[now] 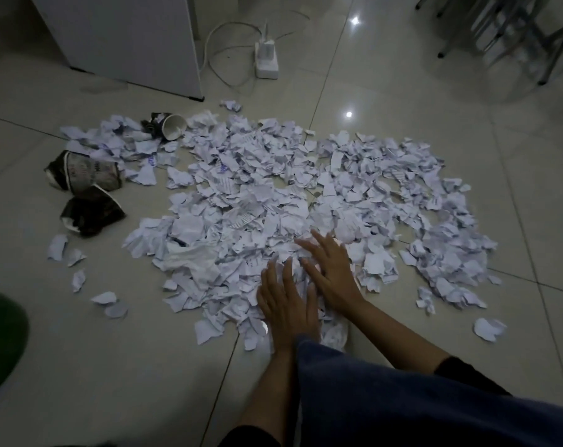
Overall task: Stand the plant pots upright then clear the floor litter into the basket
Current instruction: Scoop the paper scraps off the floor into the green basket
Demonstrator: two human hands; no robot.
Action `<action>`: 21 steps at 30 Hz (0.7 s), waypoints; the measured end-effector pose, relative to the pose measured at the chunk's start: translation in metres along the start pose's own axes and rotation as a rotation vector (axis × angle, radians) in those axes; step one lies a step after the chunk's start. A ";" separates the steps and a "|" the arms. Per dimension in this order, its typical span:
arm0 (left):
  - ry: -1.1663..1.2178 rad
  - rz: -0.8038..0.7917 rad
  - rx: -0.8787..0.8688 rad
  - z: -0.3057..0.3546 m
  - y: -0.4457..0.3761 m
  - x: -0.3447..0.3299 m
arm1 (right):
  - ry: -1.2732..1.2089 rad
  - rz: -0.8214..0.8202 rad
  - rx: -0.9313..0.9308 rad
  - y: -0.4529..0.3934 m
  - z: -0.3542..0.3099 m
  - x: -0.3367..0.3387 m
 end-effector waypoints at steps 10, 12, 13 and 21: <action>0.246 0.070 0.109 -0.018 -0.013 0.004 | -0.335 0.122 -0.064 0.015 -0.015 -0.020; 0.308 0.102 0.127 -0.018 -0.017 0.005 | -0.425 0.120 -0.080 0.018 -0.022 -0.023; 0.350 0.125 0.135 -0.019 -0.020 0.005 | -0.471 0.116 -0.086 0.020 -0.027 -0.025; 0.597 0.214 0.235 -0.022 -0.036 0.007 | -0.652 0.183 -0.108 0.011 -0.047 -0.034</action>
Point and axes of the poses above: each hand's wrist, its own y-axis away from the middle knuckle, its own x-axis out of the back of the hand, z = x × y, the point moved 4 cm from there along -y, towards the middle knuckle, and after that the axes turned 8 degrees about -y, right-handed, at the moved point
